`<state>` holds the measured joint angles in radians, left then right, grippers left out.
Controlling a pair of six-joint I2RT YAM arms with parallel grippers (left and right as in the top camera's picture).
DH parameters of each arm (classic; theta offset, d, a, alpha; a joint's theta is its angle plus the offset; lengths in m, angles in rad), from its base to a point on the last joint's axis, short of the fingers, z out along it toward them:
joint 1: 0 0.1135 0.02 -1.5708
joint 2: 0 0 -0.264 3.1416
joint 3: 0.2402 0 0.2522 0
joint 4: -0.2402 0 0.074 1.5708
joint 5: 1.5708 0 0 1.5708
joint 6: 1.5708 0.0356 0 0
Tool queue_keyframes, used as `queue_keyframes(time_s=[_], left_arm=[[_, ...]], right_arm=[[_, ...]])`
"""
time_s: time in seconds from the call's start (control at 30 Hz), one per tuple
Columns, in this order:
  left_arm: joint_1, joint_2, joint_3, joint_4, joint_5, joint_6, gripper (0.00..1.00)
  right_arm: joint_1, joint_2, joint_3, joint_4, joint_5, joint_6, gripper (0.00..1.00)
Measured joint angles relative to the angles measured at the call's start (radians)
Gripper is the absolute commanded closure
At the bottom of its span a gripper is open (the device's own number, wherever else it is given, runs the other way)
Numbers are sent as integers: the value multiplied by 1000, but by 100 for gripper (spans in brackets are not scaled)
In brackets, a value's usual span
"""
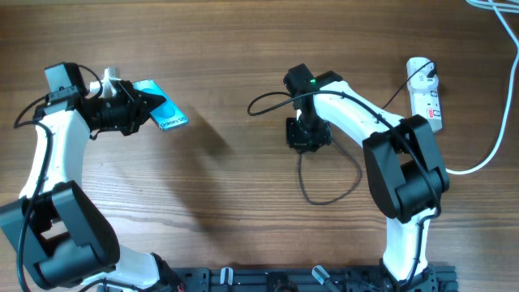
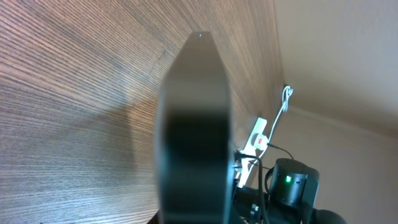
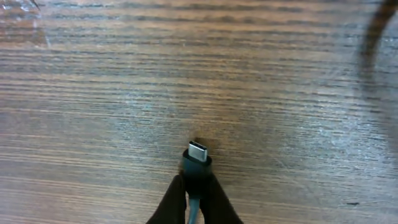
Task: Plug charger to phone and switch on socket
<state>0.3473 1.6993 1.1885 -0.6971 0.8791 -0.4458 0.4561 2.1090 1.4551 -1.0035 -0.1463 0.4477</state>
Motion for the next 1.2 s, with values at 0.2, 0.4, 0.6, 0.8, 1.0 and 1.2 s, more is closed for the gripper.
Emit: queue_keyframes(time_s=[0.2,0.4,0.6,0.8,1.0,1.2], left_arm=[[0,0,0,43,21,26,96],[0,0,0,62,68,27,96],[0,0,0,62,73,27,96],[0,0,0,63,78,27,96],[0,0,0,58,80,26,96],[0,0,0,102,190,80,96]], right_arm=[[-12,0,0,-2,-34,-65,86],[-13,1,0,-31,-36,-93,66],[-12,3,0,-51,-31,-86,88],[-12,6,-1,-55,-33,-79,96],[-27,4,-8,21,-159,-199,96],[-106,-140,-14,-81,-555,-572,96]])
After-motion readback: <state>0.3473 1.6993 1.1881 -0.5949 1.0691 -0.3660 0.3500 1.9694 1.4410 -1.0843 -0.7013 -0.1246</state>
